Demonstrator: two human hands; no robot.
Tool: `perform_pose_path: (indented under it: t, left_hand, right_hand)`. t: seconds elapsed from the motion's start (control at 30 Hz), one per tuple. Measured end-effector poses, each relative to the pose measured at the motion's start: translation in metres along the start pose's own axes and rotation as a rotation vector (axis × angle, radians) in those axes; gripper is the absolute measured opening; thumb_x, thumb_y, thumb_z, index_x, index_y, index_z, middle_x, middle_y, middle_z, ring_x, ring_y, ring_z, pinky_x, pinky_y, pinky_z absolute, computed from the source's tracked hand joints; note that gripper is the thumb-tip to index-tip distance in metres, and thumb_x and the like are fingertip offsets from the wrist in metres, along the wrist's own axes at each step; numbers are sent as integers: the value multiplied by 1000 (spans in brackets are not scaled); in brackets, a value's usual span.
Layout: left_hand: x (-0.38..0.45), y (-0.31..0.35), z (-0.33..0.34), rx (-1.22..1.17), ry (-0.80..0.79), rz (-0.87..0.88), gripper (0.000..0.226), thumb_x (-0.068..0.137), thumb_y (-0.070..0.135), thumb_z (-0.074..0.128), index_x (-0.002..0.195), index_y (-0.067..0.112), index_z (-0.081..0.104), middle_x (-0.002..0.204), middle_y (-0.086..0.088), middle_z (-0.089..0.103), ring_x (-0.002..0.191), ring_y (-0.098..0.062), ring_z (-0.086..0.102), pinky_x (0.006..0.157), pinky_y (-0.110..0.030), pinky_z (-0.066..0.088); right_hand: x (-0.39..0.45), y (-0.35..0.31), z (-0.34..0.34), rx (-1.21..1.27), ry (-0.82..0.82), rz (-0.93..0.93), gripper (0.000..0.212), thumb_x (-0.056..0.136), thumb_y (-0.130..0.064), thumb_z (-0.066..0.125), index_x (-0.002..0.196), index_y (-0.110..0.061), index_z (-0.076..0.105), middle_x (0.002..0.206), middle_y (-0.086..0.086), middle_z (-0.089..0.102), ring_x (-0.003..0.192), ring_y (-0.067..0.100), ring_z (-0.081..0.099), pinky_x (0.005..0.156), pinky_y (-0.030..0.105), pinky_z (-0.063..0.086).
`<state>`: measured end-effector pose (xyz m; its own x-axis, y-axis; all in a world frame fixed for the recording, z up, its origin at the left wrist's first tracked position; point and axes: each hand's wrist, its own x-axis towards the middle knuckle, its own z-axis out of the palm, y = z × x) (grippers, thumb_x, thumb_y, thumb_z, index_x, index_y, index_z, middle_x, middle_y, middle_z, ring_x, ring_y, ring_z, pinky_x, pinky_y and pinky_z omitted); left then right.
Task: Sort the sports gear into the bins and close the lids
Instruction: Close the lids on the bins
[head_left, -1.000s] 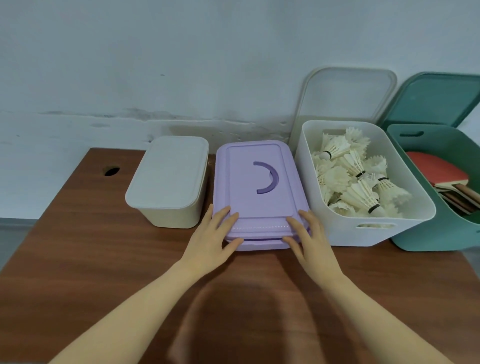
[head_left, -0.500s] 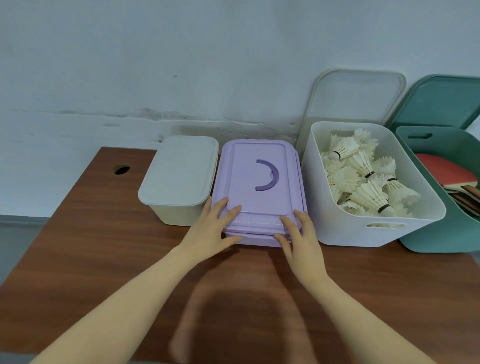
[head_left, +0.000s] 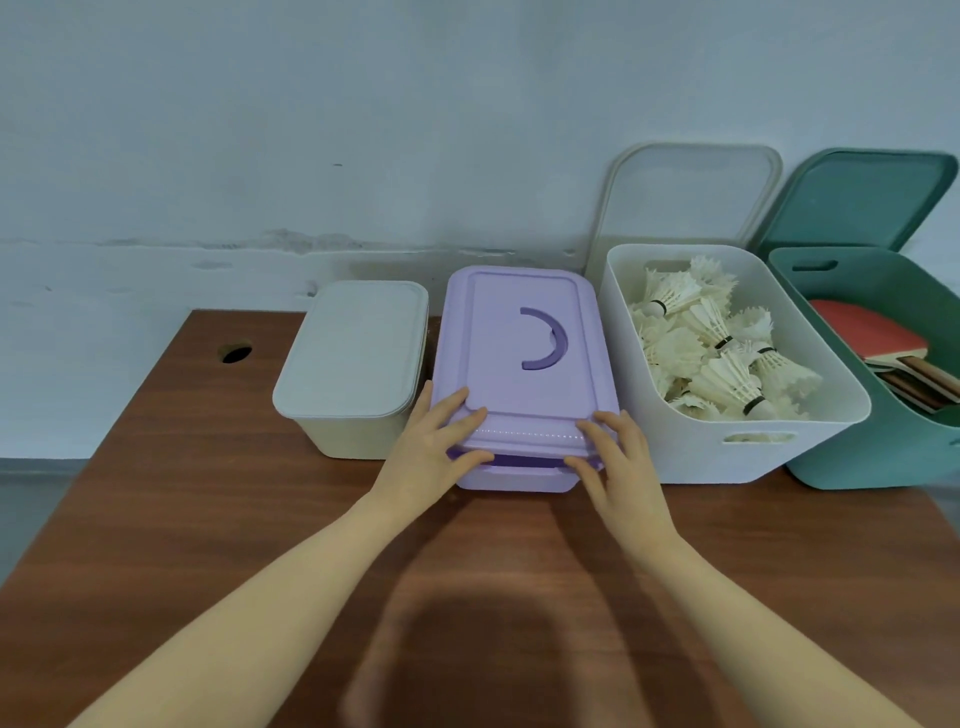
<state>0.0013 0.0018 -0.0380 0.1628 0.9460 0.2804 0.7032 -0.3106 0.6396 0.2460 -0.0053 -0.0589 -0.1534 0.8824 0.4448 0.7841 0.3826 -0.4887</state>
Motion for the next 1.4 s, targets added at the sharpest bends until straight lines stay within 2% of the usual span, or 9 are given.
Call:
perform_pose_path:
  t: [0.23, 0.4, 0.57, 0.67, 0.77, 0.83, 1.0, 1.17, 1.4]
  left_hand:
    - [-9, -7, 2, 43, -127, -62, 52, 82, 29, 69, 130, 21, 53, 149, 3, 32, 143, -21, 5, 111, -31, 20]
    - [-19, -16, 10, 104, -115, -15, 50, 84, 28, 67, 131, 20, 52, 147, 2, 33, 140, -20, 6, 109, -39, 29]
    - [-22, -19, 8, 261, -78, 50, 44, 82, 36, 68, 124, 25, 61, 138, 1, 49, 133, -32, 35, 78, -41, 54]
    - [-18, -18, 1, 401, -82, 135, 44, 81, 49, 52, 116, 26, 66, 127, 0, 59, 118, -35, 53, 61, -36, 57]
    - [-14, -16, 3, 498, -70, 168, 40, 80, 43, 64, 114, 22, 67, 122, -3, 63, 109, -38, 59, 55, -34, 56]
    - [-11, -12, 7, 549, -92, 151, 46, 74, 35, 76, 116, 20, 66, 122, -6, 63, 106, -40, 61, 57, -37, 56]
    - [-6, -10, 8, 638, -142, 141, 50, 74, 33, 76, 119, 15, 63, 119, -13, 63, 96, -42, 62, 76, -44, 53]
    - [13, 2, -12, 555, -191, 78, 64, 85, 54, 28, 137, 20, 46, 127, -8, 58, 110, -35, 54, 97, -44, 38]
    - [75, 44, -32, 513, -52, 149, 65, 86, 52, 27, 137, 17, 45, 134, -10, 53, 118, -34, 50, 99, -42, 34]
  right_hand:
    - [-9, 4, 6, -77, -60, -18, 42, 88, -42, 49, 114, -11, 60, 119, 9, 53, 109, 26, 49, 82, 38, 51]
    - [-13, 8, 10, -147, -118, 33, 36, 86, -33, 64, 117, -16, 59, 135, 15, 48, 120, 36, 48, 89, 45, 49]
    - [-14, 1, 9, -377, -136, 4, 43, 91, -47, 39, 124, -24, 54, 136, 13, 50, 120, 40, 50, 96, 49, 42]
    - [-15, -4, 8, -444, -143, 8, 49, 92, -50, 34, 130, -26, 52, 135, 14, 51, 119, 40, 50, 100, 46, 39]
    - [-8, -7, 11, -469, -158, 38, 49, 92, -48, 31, 131, -25, 52, 133, 14, 53, 121, 36, 50, 100, 43, 37]
    - [1, -9, 11, -474, -173, 51, 49, 91, -46, 32, 128, -23, 55, 130, 15, 55, 120, 33, 52, 96, 41, 42]
    - [9, -15, 7, -503, -211, 42, 49, 88, -44, 34, 123, -21, 59, 124, 17, 59, 112, 32, 57, 87, 41, 46]
    - [19, -22, -4, -506, -234, 34, 50, 86, -48, 34, 119, -22, 60, 117, 10, 62, 109, 32, 56, 88, 41, 45]
    - [69, -27, -36, -479, -52, -23, 45, 88, -39, 36, 116, -15, 61, 112, 7, 64, 99, 31, 60, 81, 41, 47]
